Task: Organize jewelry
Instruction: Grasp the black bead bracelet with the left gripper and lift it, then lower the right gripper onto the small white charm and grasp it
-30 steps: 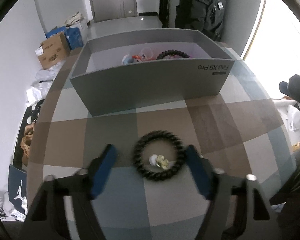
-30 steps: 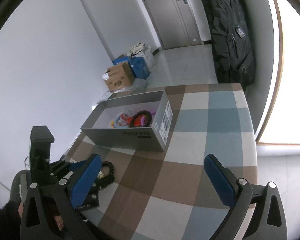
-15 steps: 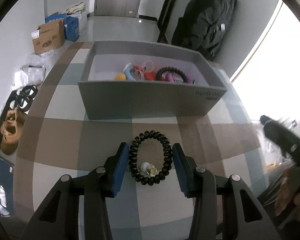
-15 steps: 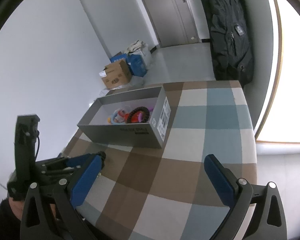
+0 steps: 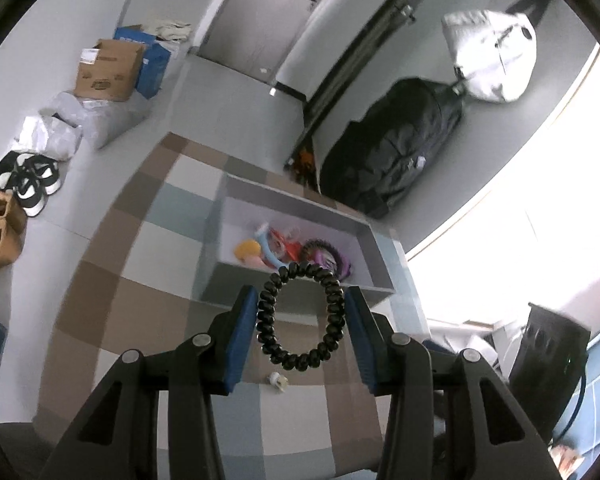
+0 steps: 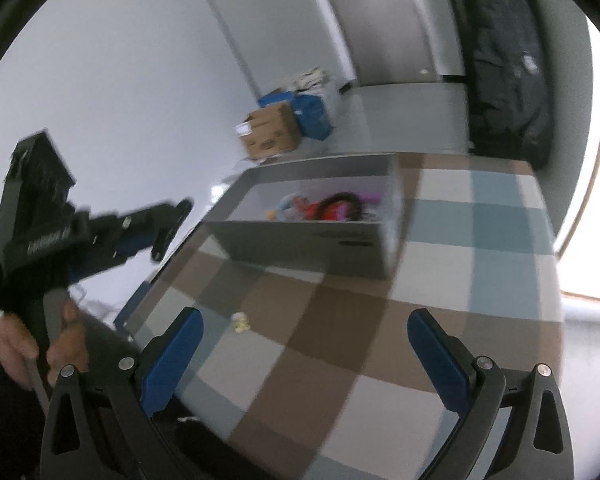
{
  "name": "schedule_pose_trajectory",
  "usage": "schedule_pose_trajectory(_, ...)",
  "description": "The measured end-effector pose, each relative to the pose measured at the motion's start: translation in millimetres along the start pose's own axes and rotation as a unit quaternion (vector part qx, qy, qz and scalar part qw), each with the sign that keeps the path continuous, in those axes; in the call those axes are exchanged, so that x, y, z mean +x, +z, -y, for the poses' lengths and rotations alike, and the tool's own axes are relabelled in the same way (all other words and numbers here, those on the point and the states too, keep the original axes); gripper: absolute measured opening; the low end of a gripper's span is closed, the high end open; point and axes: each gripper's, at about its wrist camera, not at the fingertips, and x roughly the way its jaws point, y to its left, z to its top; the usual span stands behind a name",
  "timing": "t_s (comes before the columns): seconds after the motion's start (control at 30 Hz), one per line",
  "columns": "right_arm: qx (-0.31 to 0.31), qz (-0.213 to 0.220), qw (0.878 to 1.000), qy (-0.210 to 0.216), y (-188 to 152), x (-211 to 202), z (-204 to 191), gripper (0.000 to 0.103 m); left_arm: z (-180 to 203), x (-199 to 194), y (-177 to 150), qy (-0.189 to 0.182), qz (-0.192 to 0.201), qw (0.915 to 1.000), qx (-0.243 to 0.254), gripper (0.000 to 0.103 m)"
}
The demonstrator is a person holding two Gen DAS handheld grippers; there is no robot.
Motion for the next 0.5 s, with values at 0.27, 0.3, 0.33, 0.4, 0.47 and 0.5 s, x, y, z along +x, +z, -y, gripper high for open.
schedule_pose_trajectory(0.27,-0.072,-0.045,0.996,0.009,-6.5,42.0,-42.6,0.077,-11.1,-10.2,7.2,-0.008,0.023,0.9995,-0.020,0.039)
schedule_pose_trajectory(0.3,-0.078,-0.049,0.996,0.010,-7.2,47.1,-45.8,0.074,-12.1,-11.6,7.6,-0.009,0.024,0.9995,-0.021,0.039)
schedule_pose_trajectory(0.33,-0.083,-0.054,0.995,0.008,-7.9,52.7,-48.8,0.069,-13.0,-11.3,8.3,-0.009,0.024,0.9994,-0.022,0.039)
schedule_pose_trajectory(0.4,-0.091,-0.061,0.994,0.003,-9.6,61.6,-52.9,0.066,-15.8,-12.9,9.1,-0.013,0.023,0.9994,-0.024,0.039)
schedule_pose_trajectory(0.47,-0.101,-0.064,0.993,-0.006,-10.0,70.0,-56.4,0.059,-17.4,-13.3,9.3,-0.011,0.021,0.9995,-0.019,0.039)
schedule_pose_trajectory(0.5,-0.106,-0.065,0.992,-0.010,-10.0,73.3,-58.2,0.058,-18.7,-14.2,8.9,-0.005,0.023,0.9996,-0.017,0.039)
